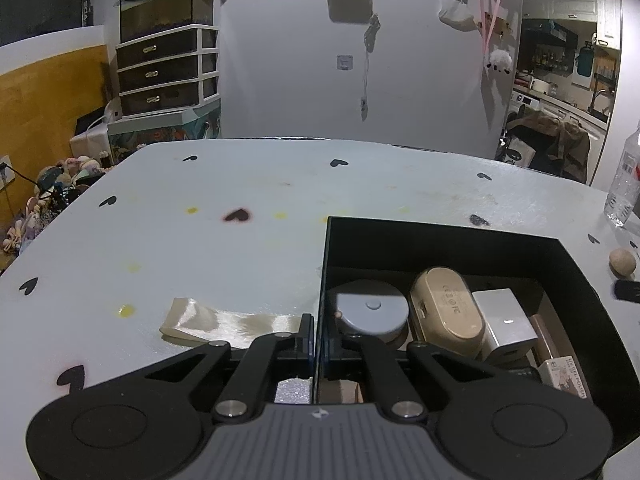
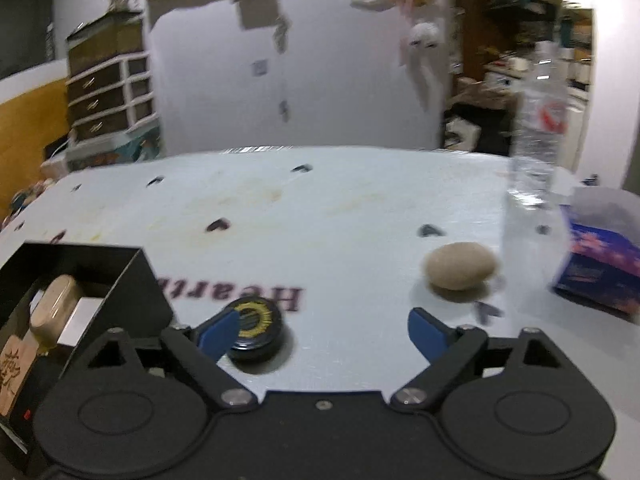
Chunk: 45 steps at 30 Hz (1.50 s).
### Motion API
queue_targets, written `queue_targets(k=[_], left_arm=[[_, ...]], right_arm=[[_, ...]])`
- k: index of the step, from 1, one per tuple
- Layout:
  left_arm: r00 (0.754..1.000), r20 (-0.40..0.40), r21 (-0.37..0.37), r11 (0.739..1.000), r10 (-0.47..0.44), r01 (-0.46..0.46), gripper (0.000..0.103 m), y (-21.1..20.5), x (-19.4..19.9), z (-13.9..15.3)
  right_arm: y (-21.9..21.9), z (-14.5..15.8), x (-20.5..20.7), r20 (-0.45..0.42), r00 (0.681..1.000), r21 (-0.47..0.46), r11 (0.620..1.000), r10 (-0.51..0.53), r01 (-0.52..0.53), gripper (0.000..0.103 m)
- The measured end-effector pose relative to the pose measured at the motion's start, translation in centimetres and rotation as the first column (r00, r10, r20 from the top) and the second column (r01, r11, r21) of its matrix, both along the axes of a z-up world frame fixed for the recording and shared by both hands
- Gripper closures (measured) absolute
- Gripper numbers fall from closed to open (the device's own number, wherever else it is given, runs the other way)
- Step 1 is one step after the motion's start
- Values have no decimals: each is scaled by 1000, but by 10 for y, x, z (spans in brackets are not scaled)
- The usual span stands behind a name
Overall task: Organize rigid objects
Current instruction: 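Move the right gripper to the round black tin with gold label, then grasp the round black tin with the right gripper, then carry the black tin into the box and open the right gripper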
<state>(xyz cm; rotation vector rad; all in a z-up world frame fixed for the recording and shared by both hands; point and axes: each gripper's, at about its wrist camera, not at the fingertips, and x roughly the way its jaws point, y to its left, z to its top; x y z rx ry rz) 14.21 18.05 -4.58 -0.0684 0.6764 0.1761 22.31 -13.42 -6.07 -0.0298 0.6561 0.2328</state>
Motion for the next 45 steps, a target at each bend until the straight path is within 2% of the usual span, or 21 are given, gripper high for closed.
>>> queue_targets(k=[7, 14, 19, 24, 27, 29, 34, 39, 45], left_arm=[[1000, -2, 1, 1000, 4, -4, 99, -1, 0, 1], [1000, -2, 0, 1000, 3, -3, 99, -1, 0, 1], [1000, -2, 0, 1000, 3, -3, 99, -1, 0, 1], [1000, -1, -1, 1000, 3, -3, 99, -1, 0, 1], [1000, -1, -1, 1000, 3, -3, 99, -1, 0, 1], [1000, -1, -3, 1000, 3, -3, 99, -1, 0, 1], [1000, 0, -4, 1000, 4, -4, 99, 0, 0, 2], [1000, 0, -5, 1000, 4, -4, 99, 0, 0, 2], [1000, 0, -7, 1000, 4, -4, 99, 0, 0, 1]], right_arm=[[25, -12, 20, -34, 996, -26, 996, 81, -81, 26], [27, -13, 25, -33, 996, -10, 996, 85, -86, 30], [29, -12, 23, -28, 993, -8, 993, 114, -114, 42], [32, -16, 24, -53, 990, -6, 991, 133, -133, 44], [32, -19, 25, -62, 990, -10, 992, 126, -127, 53], [30, -19, 25, -62, 992, -8, 994, 109, -110, 53], [25, 3, 9, 12, 994, 37, 993, 111, -111, 53], [40, 34, -22, 86, 966, 110, 961, 244, -253, 53], [79, 47, -47, 60, 900, 118, 892, 432, -436, 53]])
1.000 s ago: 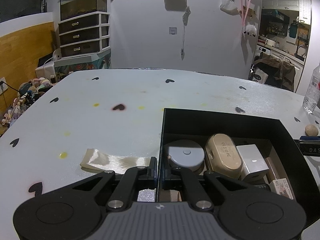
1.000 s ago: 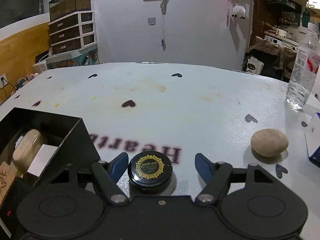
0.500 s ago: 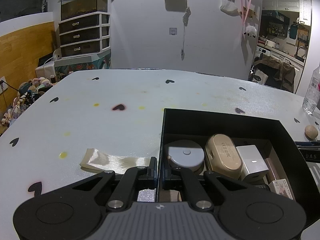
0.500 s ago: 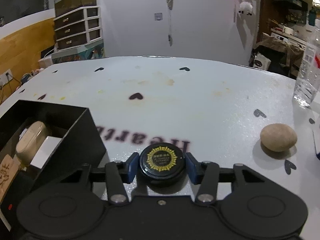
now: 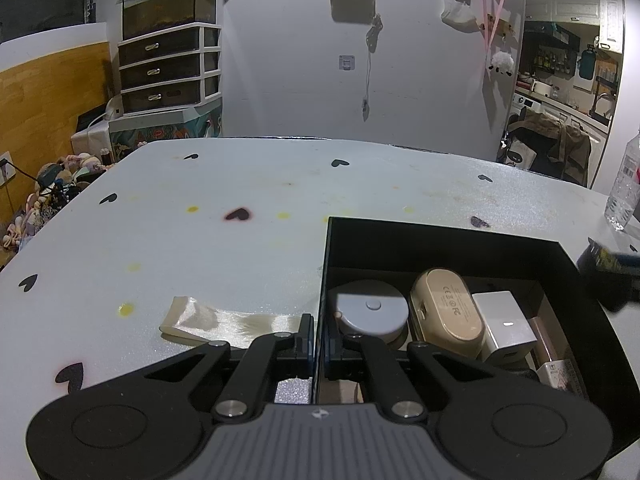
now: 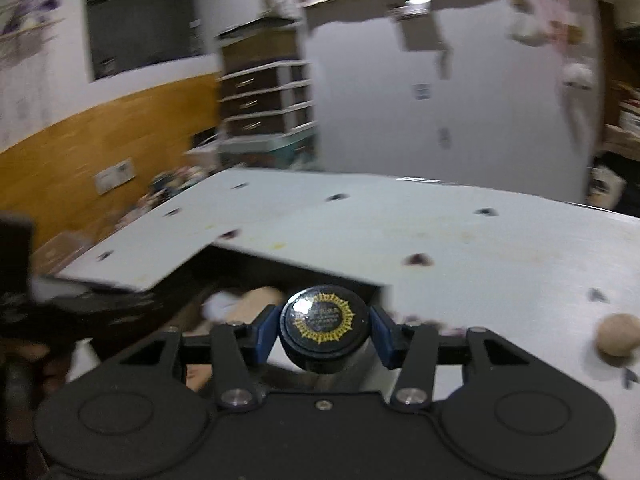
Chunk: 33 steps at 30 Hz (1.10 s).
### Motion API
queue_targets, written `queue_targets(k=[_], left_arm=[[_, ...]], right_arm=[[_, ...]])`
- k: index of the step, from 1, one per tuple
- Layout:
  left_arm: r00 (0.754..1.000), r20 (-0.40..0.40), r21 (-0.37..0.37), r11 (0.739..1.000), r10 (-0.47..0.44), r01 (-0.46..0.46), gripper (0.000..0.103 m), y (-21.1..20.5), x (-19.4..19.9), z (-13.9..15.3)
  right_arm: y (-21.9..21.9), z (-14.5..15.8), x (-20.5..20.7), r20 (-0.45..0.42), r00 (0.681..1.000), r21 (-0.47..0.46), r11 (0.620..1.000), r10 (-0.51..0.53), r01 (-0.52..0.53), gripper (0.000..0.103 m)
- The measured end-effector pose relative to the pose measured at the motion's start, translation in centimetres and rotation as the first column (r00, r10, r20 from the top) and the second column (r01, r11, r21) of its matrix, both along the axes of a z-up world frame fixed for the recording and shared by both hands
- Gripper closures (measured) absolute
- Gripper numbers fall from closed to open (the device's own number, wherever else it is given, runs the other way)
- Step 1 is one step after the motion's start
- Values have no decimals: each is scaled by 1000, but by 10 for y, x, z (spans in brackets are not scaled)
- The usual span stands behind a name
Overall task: Organize rigid objects
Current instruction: 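Carry the black tin into the box and open the right gripper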
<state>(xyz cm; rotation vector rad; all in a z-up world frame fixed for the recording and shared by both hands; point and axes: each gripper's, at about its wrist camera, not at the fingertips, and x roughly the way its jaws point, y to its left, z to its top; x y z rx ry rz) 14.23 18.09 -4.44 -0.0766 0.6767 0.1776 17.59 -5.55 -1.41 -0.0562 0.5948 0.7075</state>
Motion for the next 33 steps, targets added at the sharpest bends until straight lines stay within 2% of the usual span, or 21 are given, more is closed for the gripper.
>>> queue_targets(k=[8, 16, 22, 23, 25, 33], left_arm=[[1000, 3, -24, 1000, -1, 1, 100, 4, 0, -1], [1000, 3, -61, 998, -4, 5, 100, 9, 1, -2], [1000, 5, -68, 998, -4, 5, 100, 8, 0, -2], [1000, 5, -69, 998, -5, 5, 100, 8, 0, -2], [1000, 5, -70, 998, -4, 5, 100, 8, 0, -2], [1000, 5, -71, 997, -4, 5, 100, 8, 0, -2]], right_arm=[[55, -20, -8, -134, 977, -70, 981, 168, -178, 53], [82, -26, 3, -220, 956, -65, 975, 195, -214, 53], [94, -29, 1, -252, 942, -62, 967, 223, -246, 51], [95, -30, 1, -256, 940, -61, 967, 224, -247, 50], [95, -28, 0, -260, 939, -58, 966, 227, -250, 38], [88, -24, 0, -285, 936, -40, 974, 204, -224, 31]])
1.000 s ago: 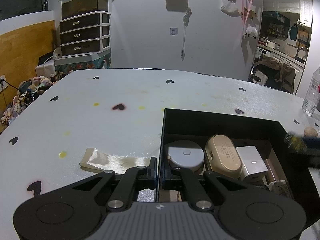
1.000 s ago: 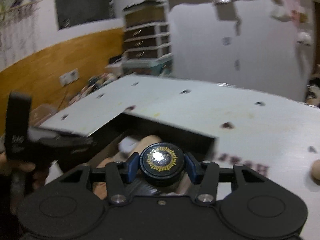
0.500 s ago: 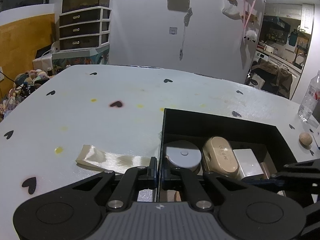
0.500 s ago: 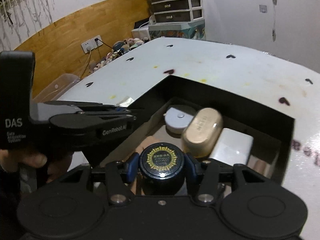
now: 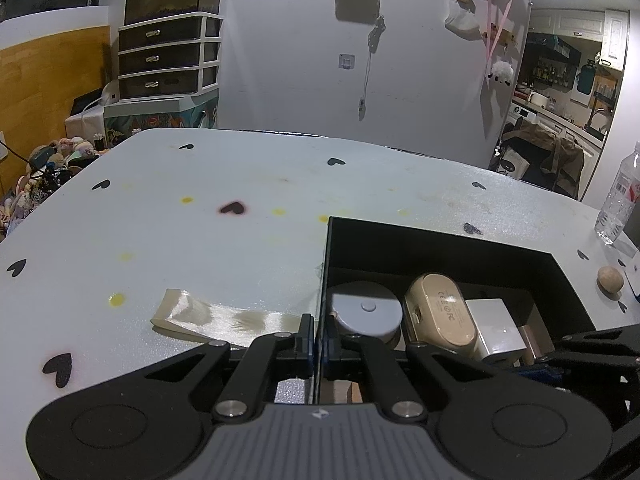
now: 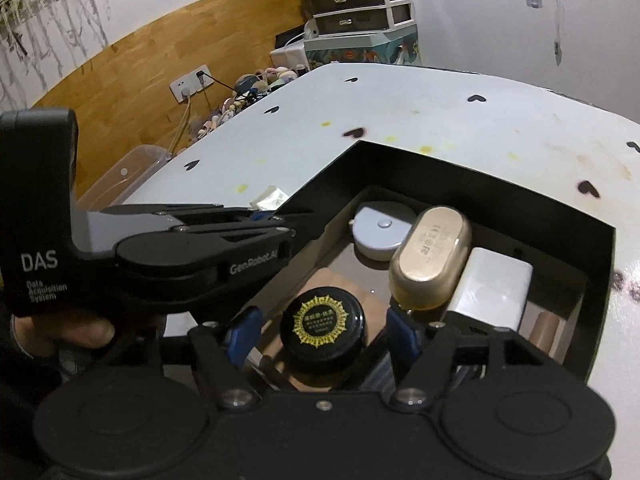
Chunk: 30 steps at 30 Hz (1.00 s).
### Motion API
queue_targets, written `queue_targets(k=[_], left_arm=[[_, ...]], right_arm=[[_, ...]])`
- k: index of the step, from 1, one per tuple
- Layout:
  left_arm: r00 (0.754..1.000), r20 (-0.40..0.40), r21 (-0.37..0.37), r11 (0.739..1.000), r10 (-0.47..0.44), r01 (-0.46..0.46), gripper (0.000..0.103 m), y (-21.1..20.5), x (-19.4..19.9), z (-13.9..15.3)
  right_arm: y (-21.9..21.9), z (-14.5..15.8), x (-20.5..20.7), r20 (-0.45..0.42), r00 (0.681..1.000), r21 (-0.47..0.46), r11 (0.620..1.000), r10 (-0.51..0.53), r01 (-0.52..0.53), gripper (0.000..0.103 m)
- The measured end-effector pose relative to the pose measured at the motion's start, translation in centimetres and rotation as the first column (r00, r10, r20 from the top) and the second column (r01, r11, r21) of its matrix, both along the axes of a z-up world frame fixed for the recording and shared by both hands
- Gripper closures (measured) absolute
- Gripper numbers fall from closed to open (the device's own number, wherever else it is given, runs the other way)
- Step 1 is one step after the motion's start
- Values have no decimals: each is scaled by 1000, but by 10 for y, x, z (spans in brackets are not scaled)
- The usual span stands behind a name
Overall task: Organize rigid objects
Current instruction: 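Carry the black tin into the box and open the right gripper, then move the right gripper to the beige round stone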
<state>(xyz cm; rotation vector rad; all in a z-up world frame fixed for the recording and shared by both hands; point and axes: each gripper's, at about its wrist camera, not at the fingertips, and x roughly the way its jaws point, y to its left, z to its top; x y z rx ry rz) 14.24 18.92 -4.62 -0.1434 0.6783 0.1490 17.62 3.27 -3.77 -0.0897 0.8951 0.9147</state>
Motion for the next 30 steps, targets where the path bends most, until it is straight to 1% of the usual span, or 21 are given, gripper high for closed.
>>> queue_targets(k=[6, 12, 14, 19, 20, 24, 30], left_arm=[[1000, 0, 0, 1000, 0, 0, 100, 0, 0, 0], [1000, 0, 0, 1000, 0, 0, 100, 0, 0, 0], [1000, 0, 1, 1000, 0, 0, 100, 0, 0, 0], [1000, 0, -1, 1000, -1, 1, 100, 0, 0, 0], [1000, 0, 0, 1000, -1, 1, 100, 0, 0, 0], [1000, 0, -1, 1000, 1, -1, 100, 0, 0, 0], [1000, -1, 2, 1000, 3, -3, 100, -1, 0, 0]], right_arm=[[-4, 0, 2, -3, 1000, 0, 1000, -23, 23, 31], [-10, 2, 1, 3, 999, 7, 999, -41, 41, 26], [-12, 4, 1, 5, 999, 10, 999, -46, 46, 24], [-19, 10, -3, 26, 999, 24, 999, -35, 34, 13], [-22, 12, -3, 37, 999, 26, 999, -38, 37, 12], [-37, 21, 1, 83, 993, 28, 996, -87, 85, 11], [-64, 30, 16, 141, 973, 36, 983, -182, 179, 3]])
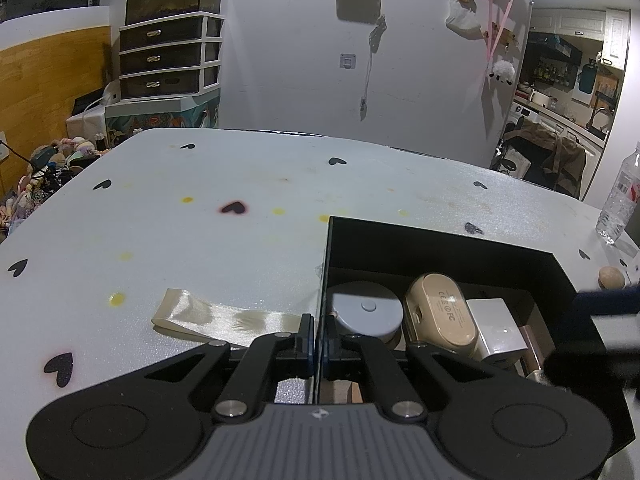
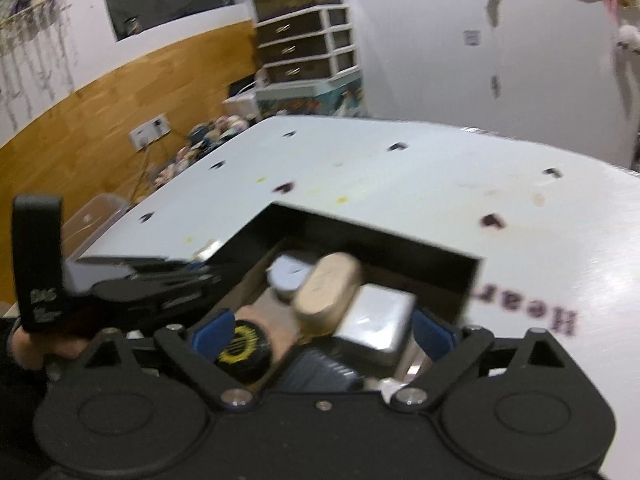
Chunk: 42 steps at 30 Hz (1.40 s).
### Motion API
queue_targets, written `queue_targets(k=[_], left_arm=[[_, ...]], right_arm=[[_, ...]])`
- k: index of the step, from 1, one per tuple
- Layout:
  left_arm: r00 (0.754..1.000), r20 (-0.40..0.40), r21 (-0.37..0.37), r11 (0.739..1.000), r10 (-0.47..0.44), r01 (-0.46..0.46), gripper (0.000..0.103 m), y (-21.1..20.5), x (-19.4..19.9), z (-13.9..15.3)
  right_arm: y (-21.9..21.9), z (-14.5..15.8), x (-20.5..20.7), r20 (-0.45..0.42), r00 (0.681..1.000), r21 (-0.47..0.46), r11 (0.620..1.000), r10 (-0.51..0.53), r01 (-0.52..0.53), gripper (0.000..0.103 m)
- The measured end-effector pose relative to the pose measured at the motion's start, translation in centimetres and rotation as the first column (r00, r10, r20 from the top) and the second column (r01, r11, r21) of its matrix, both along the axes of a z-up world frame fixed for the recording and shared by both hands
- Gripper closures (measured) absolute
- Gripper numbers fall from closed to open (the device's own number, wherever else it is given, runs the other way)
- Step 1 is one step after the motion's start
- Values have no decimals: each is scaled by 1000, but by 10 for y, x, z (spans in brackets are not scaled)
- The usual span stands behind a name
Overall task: Organize rigid objects
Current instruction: 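Move the right gripper to the beige round stone, then grasp the beige stone with the right gripper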
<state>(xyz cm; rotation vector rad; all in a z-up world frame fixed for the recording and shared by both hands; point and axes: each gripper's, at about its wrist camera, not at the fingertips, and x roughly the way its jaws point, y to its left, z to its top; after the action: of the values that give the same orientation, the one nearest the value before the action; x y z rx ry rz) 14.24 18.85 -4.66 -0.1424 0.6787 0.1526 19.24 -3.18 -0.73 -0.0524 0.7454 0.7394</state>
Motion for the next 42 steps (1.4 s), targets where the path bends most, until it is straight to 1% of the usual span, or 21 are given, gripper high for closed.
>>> queue_targets(k=[4, 8, 10, 12, 14, 18, 22, 29, 31, 32, 34, 36, 38, 42], left_arm=[[1000, -2, 4, 1000, 3, -3, 100, 0, 1, 0], [1000, -3, 4, 1000, 5, -5, 100, 1, 1, 0], [1000, -3, 4, 1000, 5, -5, 100, 1, 1, 0], [1000, -3, 6, 1000, 4, -4, 100, 1, 1, 0], [1000, -4, 8, 1000, 4, -4, 100, 1, 0, 0], [1000, -4, 7, 1000, 4, -4, 100, 1, 0, 0], [1000, -3, 6, 1000, 4, -4, 100, 1, 0, 0], [1000, -2, 5, 1000, 3, -3, 100, 1, 0, 0], [1000, -1, 3, 1000, 3, -3, 100, 1, 0, 1], [1000, -1, 4, 1000, 3, -3, 100, 1, 0, 1], [1000, -1, 4, 1000, 3, -3, 100, 1, 0, 1], [1000, 0, 2, 1000, 3, -3, 100, 0, 0, 1], [1000, 0, 3, 1000, 2, -2, 100, 0, 0, 1], [1000, 0, 3, 1000, 3, -3, 100, 0, 0, 1]], right_arm=[[-17, 5, 11, 50, 996, -13, 997, -76, 77, 1], [-38, 8, 24, 81, 984, -11, 987, -161, 162, 0], [-50, 7, 33, 103, 971, -12, 976, -214, 217, 0], [-63, 5, 43, 130, 952, -18, 960, -276, 281, 0], [-78, 1, 53, 143, 931, -24, 939, -335, 342, 0], [-107, -13, 75, 142, 892, -35, 898, -430, 438, 0], [-135, -30, 94, 138, 834, -58, 837, -534, 545, 0], [-165, -59, 118, 117, 754, -142, 741, -646, 656, 0], [-170, -68, 121, 129, 739, -158, 722, -661, 674, 0], [-175, -72, 120, 133, 736, -162, 718, -663, 677, 0], [-178, -79, 123, 135, 745, -174, 725, -653, 667, 0], [-182, -84, 125, 128, 768, -162, 750, -628, 641, 0], [-188, -88, 126, 93, 803, -127, 792, -589, 596, 0], [-190, -89, 123, 122, 815, -129, 805, -567, 579, 0]])
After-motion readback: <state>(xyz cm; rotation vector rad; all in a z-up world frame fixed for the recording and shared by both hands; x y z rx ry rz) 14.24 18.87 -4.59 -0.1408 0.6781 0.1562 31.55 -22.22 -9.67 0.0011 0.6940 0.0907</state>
